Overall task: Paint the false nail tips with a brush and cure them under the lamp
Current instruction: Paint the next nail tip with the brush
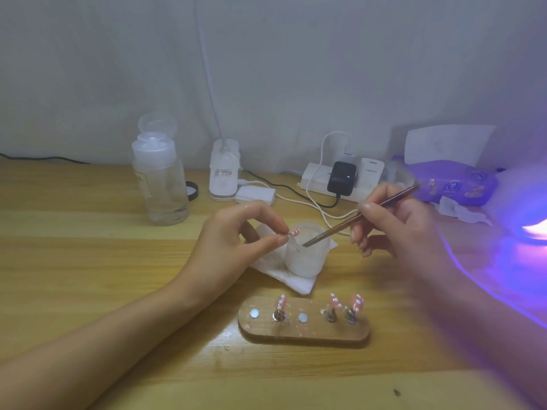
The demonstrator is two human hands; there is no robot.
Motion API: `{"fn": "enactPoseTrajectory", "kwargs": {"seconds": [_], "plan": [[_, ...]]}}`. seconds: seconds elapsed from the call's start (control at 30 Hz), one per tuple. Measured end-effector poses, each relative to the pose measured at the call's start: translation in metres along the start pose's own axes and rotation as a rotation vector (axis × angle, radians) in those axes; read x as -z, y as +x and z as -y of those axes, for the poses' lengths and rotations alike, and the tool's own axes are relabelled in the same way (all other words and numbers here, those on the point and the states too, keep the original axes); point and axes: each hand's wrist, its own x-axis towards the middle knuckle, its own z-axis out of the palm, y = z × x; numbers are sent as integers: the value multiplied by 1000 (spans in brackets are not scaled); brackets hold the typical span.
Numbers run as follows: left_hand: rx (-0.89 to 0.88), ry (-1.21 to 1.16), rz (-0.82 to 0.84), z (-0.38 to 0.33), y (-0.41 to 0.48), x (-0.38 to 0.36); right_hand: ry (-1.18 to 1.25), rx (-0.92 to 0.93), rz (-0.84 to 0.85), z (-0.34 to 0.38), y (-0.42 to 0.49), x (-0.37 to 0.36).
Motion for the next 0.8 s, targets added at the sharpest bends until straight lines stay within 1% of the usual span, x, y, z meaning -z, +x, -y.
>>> {"fn": "enactPoseTrajectory", "kwargs": {"seconds": [0.17,0.3,0.5,0.7,0.8], "plan": [[5,0,-1,0,1,0,203,-114,-132,-11,-1,7],[-12,16,1,0,0,-1,318,-209,-174,-16,-1,5],[-42,36,6,-1,-1,0,333,-178,-150,-15,-2,5],[-47,10,3,1,-2,-1,276,-122,-63,-15,-3,4],[-45,10,9,2,-2,0,245,-110,-62,-14,-5,3]]}}
